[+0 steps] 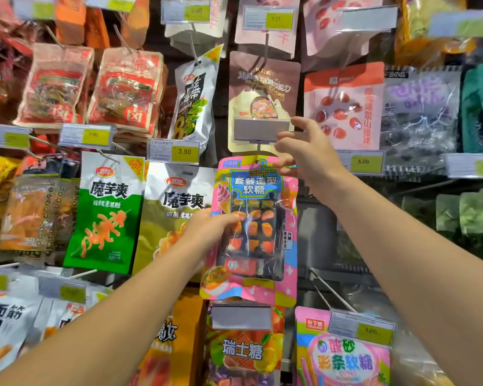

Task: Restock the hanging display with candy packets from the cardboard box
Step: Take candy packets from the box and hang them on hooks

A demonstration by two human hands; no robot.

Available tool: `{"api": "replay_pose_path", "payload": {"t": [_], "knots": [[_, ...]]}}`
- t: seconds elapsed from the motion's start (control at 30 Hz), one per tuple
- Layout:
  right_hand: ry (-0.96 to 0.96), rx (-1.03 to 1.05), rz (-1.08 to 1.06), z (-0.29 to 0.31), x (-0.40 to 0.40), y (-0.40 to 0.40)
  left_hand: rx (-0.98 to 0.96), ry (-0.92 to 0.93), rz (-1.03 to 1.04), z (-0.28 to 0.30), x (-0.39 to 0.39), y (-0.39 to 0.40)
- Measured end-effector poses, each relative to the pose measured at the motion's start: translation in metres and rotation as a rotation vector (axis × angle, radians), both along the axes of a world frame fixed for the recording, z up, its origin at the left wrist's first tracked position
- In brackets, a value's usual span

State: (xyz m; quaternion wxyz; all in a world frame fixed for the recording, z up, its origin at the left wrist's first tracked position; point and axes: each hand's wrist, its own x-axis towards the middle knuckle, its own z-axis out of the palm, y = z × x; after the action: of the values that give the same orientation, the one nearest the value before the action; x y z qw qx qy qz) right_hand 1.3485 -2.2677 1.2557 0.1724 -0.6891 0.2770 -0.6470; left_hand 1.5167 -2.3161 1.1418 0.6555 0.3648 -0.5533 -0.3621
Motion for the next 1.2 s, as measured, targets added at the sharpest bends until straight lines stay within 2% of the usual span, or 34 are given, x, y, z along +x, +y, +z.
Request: {"api": "replay_pose_path", "payload": {"t": [0.23, 0.4, 0.47, 0.57, 0.63, 0.7, 0.77, 0.8, 0.83, 0.9, 1.07, 1.2], "knots": [[0.051, -0.032, -0.019, -0.002, -0.004, -0.003, -0.032, -0.108, 0.09, -0.001, -0.003, -0.008], [0.067, -0.078, -0.044, -0.004, -0.008, -0.004, -0.009, -0.11, 0.127, 0.008, -0.004, -0.008], [0.031, -0.141, -0.104, -0.01, -0.01, -0.007, 0.004, -0.126, 0.143, 0.007, -0.007, -0.013], [-0.047, -0.212, -0.316, -0.026, -0.017, -0.018, 0.026, -0.157, 0.14, 0.003, -0.01, -0.019], [0.036, -0.12, -0.47, -0.042, -0.027, -0.03, 0.035, -0.134, 0.134, 0.0, -0.012, -0.017], [0.241, 0.149, -0.616, -0.064, -0.037, -0.045, 0.038, -0.108, 0.141, -0.003, -0.012, -0.021], [0.367, 0.435, -0.538, -0.086, -0.04, -0.057, 0.036, -0.086, 0.098, -0.006, -0.014, -0.021], [0.362, 0.507, -0.446, -0.097, -0.039, -0.06, 0.022, -0.101, 0.088, -0.006, -0.013, -0.023], [0.326, 0.526, -0.384, -0.104, -0.037, -0.065, 0.017, -0.105, 0.085, -0.006, -0.014, -0.021], [0.324, 0.462, -0.406, -0.113, -0.033, -0.07, 0.022, -0.091, 0.087, -0.006, -0.011, -0.026], [0.435, 0.393, -0.681, -0.12, -0.028, -0.078, -0.019, -0.245, 0.297, -0.015, -0.008, -0.03], [0.517, 0.421, -0.714, -0.125, -0.022, -0.088, -0.007, -0.32, 0.236, -0.026, -0.002, -0.026]]}}
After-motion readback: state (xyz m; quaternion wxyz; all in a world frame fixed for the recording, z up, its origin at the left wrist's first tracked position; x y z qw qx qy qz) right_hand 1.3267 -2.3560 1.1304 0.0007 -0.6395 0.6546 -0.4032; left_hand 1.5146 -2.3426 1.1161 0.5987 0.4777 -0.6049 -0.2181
